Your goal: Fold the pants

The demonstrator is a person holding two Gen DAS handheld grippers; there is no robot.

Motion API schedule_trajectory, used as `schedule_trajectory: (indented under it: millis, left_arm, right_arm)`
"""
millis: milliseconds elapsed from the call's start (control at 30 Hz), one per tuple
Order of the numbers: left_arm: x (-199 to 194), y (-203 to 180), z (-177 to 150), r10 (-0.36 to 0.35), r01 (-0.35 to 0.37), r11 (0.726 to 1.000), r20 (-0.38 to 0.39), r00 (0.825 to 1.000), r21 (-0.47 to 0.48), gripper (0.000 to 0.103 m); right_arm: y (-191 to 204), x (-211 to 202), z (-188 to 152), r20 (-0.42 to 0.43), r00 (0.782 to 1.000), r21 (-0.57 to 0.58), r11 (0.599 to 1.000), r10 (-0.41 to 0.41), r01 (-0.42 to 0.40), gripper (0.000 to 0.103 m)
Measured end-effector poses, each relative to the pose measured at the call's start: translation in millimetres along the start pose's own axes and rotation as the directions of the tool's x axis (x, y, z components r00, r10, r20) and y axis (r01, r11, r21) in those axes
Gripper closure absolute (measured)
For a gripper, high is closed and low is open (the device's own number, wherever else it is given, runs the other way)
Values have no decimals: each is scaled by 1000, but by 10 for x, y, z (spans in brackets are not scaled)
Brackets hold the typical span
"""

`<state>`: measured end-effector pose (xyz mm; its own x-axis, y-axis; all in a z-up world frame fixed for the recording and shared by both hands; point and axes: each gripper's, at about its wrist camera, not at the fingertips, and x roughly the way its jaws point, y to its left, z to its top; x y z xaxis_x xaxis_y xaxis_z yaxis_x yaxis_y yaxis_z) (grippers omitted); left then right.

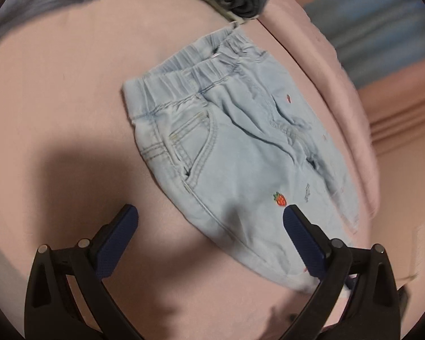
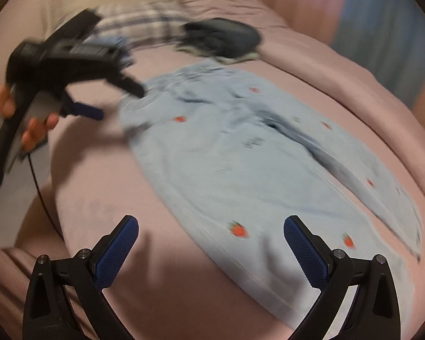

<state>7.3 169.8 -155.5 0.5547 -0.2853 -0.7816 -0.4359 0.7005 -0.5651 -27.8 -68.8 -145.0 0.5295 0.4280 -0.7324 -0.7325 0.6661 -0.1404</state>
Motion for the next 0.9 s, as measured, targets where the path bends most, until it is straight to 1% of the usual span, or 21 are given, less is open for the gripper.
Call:
schedule_trajectory:
  millis: [33, 100, 133, 167, 200, 233, 267, 300, 333, 367, 400, 467, 533, 600, 633, 733, 767, 800, 833, 867, 900]
  left_arm:
    - [42, 26, 39, -27, 28, 999, 18, 999, -19, 2]
    - [26, 5, 84, -45, 47, 998, 45, 998, -41, 2]
    - [42, -16, 146, -57, 60, 997, 68, 996, -45, 5]
    - [60, -30, 183, -55, 59, 997, 74, 996, -46, 15]
    - [105, -12, 243, -57, 61, 997, 77, 995, -48, 23]
    - [129, 17, 284, -50, 54, 997, 77, 996, -58, 41]
    - [124, 34, 309, -36, 41, 997, 75, 997, -71, 64]
    - [110, 54, 330, -20, 26, 997, 72, 997, -76, 78]
    - [114, 97, 357, -17, 22, 997, 69, 998, -80, 83]
    - [77, 122, 360, -33, 39, 995, 75, 997, -88, 85]
    - [40, 134, 346, -37, 44, 996, 94, 995, -76, 87]
    - [-111, 93, 311, -24, 27, 999, 144, 989, -23, 87]
    - [-214, 83, 299, -24, 21, 1000, 187, 982, 19, 87]
    - [-207, 83, 288, 20, -29, 998, 176, 984, 48, 87]
    - [-142, 117, 286, 56, -63, 997, 147, 988, 44, 86]
    - [-74, 194, 271, 119, -124, 991, 98, 988, 43, 75]
    - [-96, 199, 272, 126, -131, 991, 94, 988, 42, 71]
    - [-138, 183, 272, 140, -145, 988, 93, 986, 55, 67]
    - [-209, 144, 283, 172, -181, 980, 107, 979, 83, 61]
    - [-307, 84, 291, 206, -224, 967, 145, 968, 117, 56]
    - [-372, 37, 286, 216, -241, 960, 174, 961, 141, 54]
  right_arm:
    - [47, 66, -1, 1, 1000, -45, 999, -17, 17, 6]
    - [126, 203, -4, -6, 999, -114, 992, -53, 52, 18]
    - [152, 254, -17, -9, 998, -138, 989, -62, 61, 21]
    - [161, 308, -34, -14, 997, -156, 985, -77, 74, 28]
    - [161, 409, 20, -15, 996, -169, 982, -93, 89, 32]
    - [151, 406, 8, -1, 996, -171, 981, -94, 93, 33]
    - [199, 394, 17, 12, 995, -169, 980, -100, 101, 38]
    - [192, 408, 42, 13, 994, -168, 980, -104, 105, 52]
    - [184, 404, 58, 6, 996, -164, 982, -93, 93, 61]
    - [190, 421, 96, 0, 997, -154, 985, -78, 77, 78]
    - [192, 393, 105, -4, 998, -143, 988, -62, 61, 87]
    - [217, 384, 180, -7, 999, -145, 989, -46, 44, 91]
    - [280, 397, 231, -5, 999, -150, 988, -36, 35, 92]
    - [328, 458, 206, -33, 999, -152, 988, -13, 7, 92]
    - [347, 516, 173, -55, 998, -147, 989, -13, 4, 92]
    - [318, 545, 115, -60, 998, -103, 995, -6, 0, 92]
    - [275, 522, 129, -70, 998, -81, 997, 5, -11, 88]
    - [216, 472, 140, -79, 996, -46, 998, 27, -31, 82]
    - [135, 383, 141, -77, 995, -6, 998, 62, -63, 78]
    - [56, 281, 144, -58, 994, 25, 996, 89, -88, 73]
    - [-44, 197, 157, -35, 994, 54, 994, 101, -99, 66]
